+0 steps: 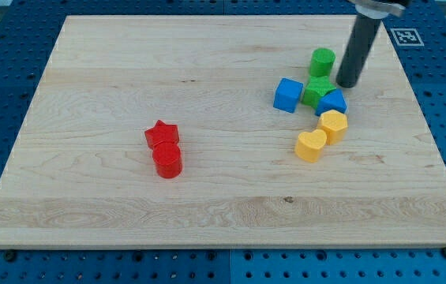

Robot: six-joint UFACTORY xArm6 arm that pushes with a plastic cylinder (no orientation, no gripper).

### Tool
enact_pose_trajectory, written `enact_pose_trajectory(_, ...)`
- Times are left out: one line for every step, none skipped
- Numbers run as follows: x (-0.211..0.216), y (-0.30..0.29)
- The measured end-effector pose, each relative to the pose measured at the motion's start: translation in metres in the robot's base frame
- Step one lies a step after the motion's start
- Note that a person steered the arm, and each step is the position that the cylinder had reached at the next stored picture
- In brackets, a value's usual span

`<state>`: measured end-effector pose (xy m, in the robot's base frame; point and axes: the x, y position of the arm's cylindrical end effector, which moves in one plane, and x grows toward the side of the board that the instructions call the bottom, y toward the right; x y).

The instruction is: Slide the green circle slightly left

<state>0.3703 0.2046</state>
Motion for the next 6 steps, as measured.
enact_pose_trajectory(-0.007,0.004)
enact_pose_trajectory(-0.033,0.001)
enact_pose_trajectory(-0.034,-0.039)
enact_pose_trajectory(-0.034,-0.077)
enact_pose_trajectory(-0.036,-0.092)
enact_pose_trajectory(-0.046,-0.069)
